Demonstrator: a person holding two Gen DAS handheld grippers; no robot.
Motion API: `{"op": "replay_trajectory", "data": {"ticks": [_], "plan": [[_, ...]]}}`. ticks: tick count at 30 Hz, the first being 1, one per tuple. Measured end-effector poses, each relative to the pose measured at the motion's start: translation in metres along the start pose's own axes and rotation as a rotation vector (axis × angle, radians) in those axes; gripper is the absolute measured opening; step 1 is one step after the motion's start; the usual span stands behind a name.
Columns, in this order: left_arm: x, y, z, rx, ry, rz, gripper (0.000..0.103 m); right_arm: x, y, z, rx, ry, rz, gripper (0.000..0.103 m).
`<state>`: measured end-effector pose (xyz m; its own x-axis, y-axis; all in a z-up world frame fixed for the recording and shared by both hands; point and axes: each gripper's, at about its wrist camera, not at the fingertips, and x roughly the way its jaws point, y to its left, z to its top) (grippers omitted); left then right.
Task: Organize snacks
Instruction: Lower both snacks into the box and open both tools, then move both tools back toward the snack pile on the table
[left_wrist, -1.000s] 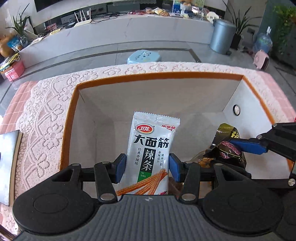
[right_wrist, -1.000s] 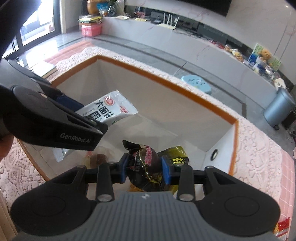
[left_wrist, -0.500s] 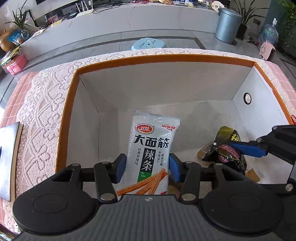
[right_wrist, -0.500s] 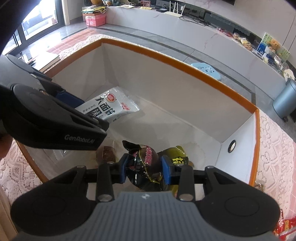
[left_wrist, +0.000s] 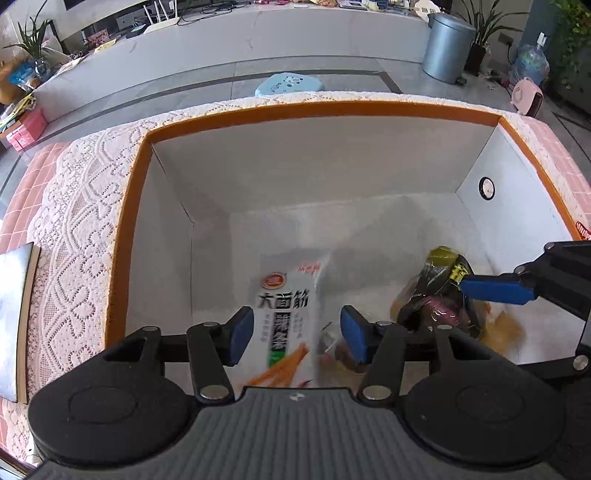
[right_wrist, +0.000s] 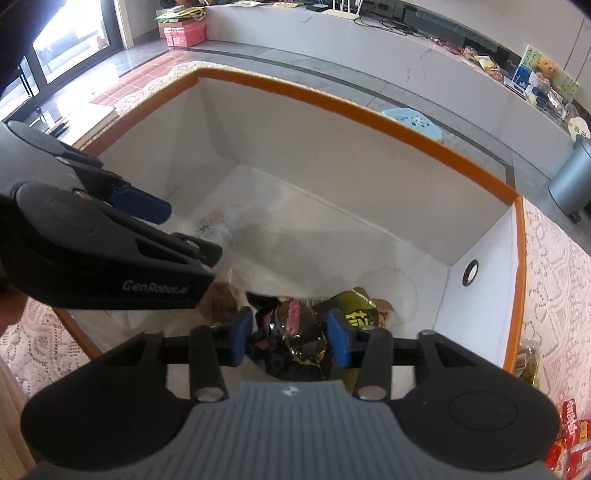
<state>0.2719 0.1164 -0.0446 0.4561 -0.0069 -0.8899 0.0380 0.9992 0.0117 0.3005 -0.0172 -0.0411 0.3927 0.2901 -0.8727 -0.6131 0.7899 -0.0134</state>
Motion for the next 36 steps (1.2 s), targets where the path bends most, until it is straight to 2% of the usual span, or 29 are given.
{"op": "replay_trajectory", "data": {"ticks": [4, 11, 14, 17, 20, 21, 27, 29, 36], "plan": [[-0.005, 0.001, -0.003, -0.001, -0.025, -0.01, 0.07, -0.005, 0.0, 0.004, 0.0, -0.012, -0.013, 0.057], [-0.021, 0.001, -0.012, -0.005, -0.124, -0.029, 0.072, -0.03, -0.006, 0.0, 0.011, -0.075, -0.057, 0.071], [-0.032, -0.003, -0.017, 0.003, -0.196, -0.039, 0.072, -0.042, -0.007, -0.006, 0.017, -0.107, -0.106, 0.077], [-0.046, -0.009, -0.022, 0.01, -0.269, -0.06, 0.073, -0.058, -0.011, -0.019, 0.04, -0.164, -0.166, 0.09], [-0.057, -0.015, -0.025, -0.006, -0.329, -0.097, 0.075, -0.078, -0.017, -0.033, 0.09, -0.218, -0.189, 0.094], [-0.061, -0.018, -0.026, -0.012, -0.346, -0.106, 0.075, -0.086, -0.021, -0.039, 0.117, -0.235, -0.192, 0.099], [-0.084, -0.038, -0.032, 0.001, -0.458, -0.12, 0.081, -0.128, -0.04, -0.084, 0.271, -0.326, -0.265, 0.099], [-0.092, -0.052, -0.033, 0.021, -0.483, -0.127, 0.086, -0.139, -0.049, -0.102, 0.331, -0.348, -0.286, 0.099], [-0.114, -0.108, -0.051, 0.175, -0.5, -0.192, 0.09, -0.163, -0.079, -0.162, 0.509, -0.362, -0.349, 0.1]]}}
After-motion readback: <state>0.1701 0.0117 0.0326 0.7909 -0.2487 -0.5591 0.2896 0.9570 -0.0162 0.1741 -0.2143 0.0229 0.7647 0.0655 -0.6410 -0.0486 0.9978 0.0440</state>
